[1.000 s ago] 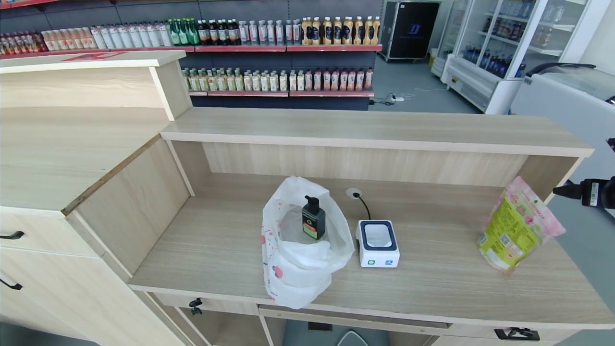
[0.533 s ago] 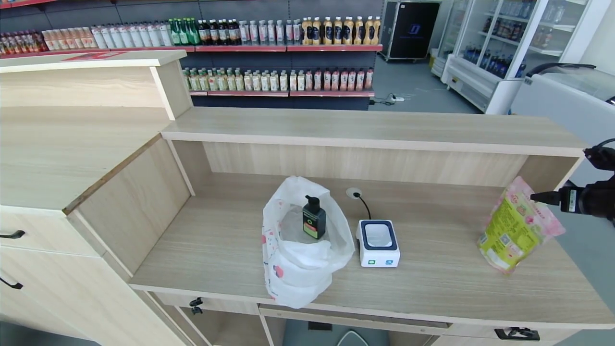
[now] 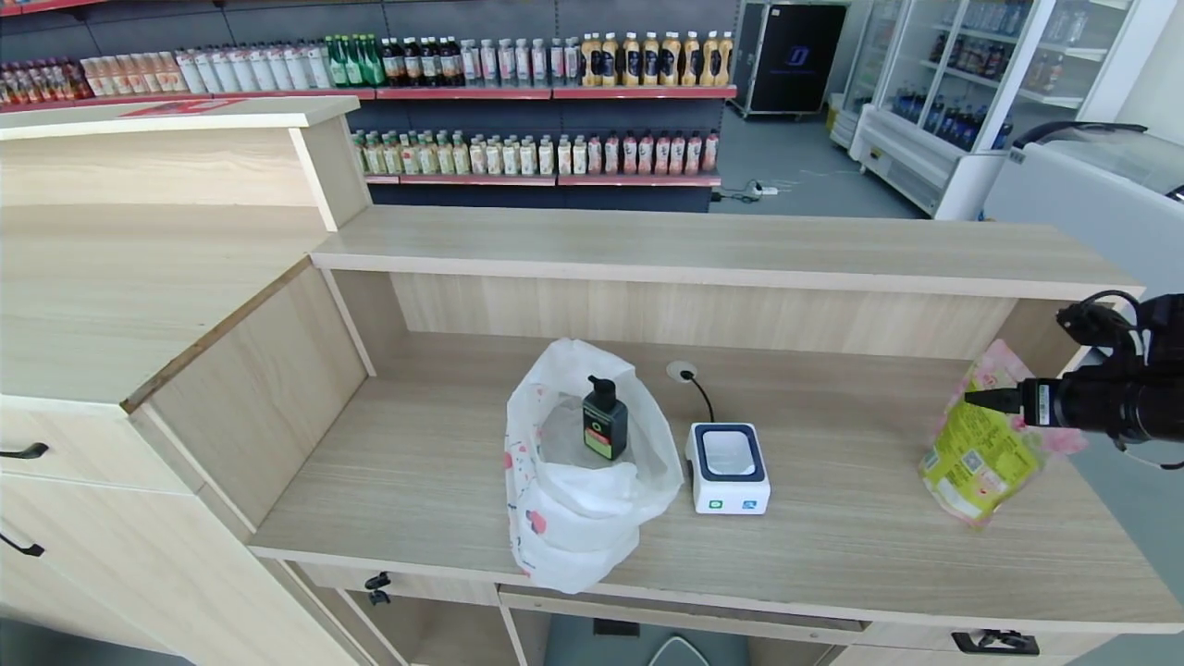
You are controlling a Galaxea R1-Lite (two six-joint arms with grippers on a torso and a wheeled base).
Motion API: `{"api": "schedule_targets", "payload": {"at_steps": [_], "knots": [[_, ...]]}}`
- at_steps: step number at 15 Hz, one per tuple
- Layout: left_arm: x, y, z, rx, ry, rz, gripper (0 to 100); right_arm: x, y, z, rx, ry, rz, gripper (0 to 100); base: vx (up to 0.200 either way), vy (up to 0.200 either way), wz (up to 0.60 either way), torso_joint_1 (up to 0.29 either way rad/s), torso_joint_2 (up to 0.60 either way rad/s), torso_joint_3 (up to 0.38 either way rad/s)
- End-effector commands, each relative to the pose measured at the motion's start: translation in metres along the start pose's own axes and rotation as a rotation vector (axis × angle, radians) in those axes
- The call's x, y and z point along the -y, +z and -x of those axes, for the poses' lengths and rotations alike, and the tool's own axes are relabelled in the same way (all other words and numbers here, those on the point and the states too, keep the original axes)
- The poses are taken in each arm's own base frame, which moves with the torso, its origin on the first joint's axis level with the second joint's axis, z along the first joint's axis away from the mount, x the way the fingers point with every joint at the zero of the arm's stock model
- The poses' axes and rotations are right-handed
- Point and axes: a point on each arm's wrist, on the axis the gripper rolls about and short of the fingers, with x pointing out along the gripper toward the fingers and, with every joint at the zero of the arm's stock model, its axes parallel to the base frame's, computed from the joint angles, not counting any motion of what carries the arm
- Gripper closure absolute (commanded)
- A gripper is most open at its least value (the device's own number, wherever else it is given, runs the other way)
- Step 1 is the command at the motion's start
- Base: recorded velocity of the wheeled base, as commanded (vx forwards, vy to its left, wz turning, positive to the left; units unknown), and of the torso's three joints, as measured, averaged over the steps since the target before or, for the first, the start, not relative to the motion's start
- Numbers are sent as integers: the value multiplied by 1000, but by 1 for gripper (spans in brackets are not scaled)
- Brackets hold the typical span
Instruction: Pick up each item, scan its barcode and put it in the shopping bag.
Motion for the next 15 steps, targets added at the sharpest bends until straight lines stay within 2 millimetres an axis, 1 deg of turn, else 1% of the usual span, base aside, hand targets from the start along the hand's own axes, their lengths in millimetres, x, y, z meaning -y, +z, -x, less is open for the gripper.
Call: {"api": "schedule_targets", "payload": {"at_steps": [1, 2, 3, 5, 10, 11, 12, 15], "knots": [[0, 0, 0, -1, 0, 0, 0, 0, -16, -14, -43, 13, -3, 0, 0, 0, 0, 0, 0, 0], [0, 0, 0, -1, 0, 0, 0, 2, -27, -24, -42, 13, 10, 0, 0, 0, 0, 0, 0, 0], [0, 0, 0, -1, 0, 0, 0, -2, -32, -31, -40, 23, 18, 0, 0, 0, 0, 0, 0, 0], [0, 0, 0, -1, 0, 0, 0, -7, -41, -39, -47, 35, 25, 0, 0, 0, 0, 0, 0, 0], [0, 0, 0, -1, 0, 0, 0, -9, -54, -47, -82, 45, 7, 0, 0, 0, 0, 0, 0, 0], [0, 0, 0, -1, 0, 0, 0, -9, -55, -46, -85, 45, 6, 100, 0, 0, 0, 0, 0, 0], [0, 0, 0, -1, 0, 0, 0, -9, -56, -46, -78, 42, 0, 100, 0, 0, 0, 0, 0, 0], [0, 0, 0, -1, 0, 0, 0, -9, -48, -46, -38, 40, 12, 100, 0, 0, 0, 0, 0, 0]]}}
